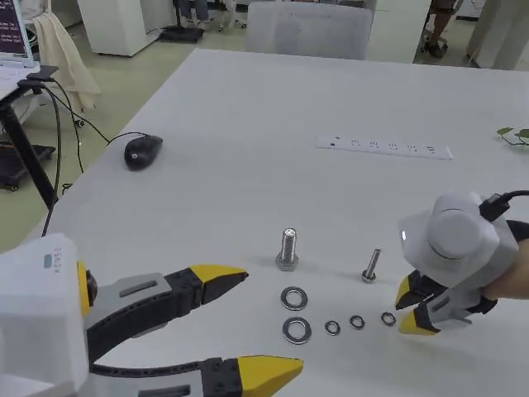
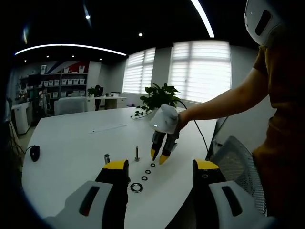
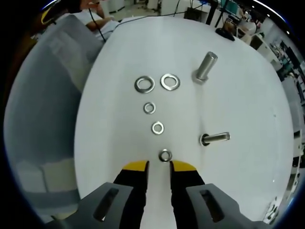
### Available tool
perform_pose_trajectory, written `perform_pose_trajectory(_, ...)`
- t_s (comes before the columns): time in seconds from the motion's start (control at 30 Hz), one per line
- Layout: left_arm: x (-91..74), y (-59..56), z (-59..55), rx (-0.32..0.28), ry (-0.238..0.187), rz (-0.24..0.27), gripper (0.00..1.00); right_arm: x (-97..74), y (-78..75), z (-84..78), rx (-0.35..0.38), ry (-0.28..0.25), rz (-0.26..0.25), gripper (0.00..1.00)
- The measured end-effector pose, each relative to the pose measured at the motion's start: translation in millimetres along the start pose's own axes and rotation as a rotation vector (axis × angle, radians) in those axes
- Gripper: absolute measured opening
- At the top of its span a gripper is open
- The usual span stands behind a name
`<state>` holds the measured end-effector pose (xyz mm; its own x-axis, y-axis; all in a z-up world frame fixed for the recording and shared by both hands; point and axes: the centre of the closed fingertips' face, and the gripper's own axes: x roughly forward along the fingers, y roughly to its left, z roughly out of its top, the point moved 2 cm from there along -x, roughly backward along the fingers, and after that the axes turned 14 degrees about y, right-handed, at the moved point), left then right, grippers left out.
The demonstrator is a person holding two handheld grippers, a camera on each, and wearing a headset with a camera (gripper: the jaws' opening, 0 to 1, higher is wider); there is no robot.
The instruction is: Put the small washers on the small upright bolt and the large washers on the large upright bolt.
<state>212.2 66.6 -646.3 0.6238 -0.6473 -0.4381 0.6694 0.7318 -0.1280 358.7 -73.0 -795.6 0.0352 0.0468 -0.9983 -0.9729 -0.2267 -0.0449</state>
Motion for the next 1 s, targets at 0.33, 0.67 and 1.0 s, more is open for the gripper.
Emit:
perform_pose_trajectory(0.33,-0.5,3.4,1.5,0.000,0.011,0.016,0.53,9.7,-5.5,2.5,-0.013,0.011,0.003,0.20)
perform_pose_trajectory(0.67,3.4,4.9,2.0,-0.017,0.001,0.014,0.53,11.7,-6.5,3.4,-0.016,0.001,0.035,0.20)
perform_pose_trajectory(1.0,5.2,6.2,2.3,-0.017,-0.002,0.020,0.53,11.1,-7.6,3.6,-0.033,-0.008,0.033,0.18)
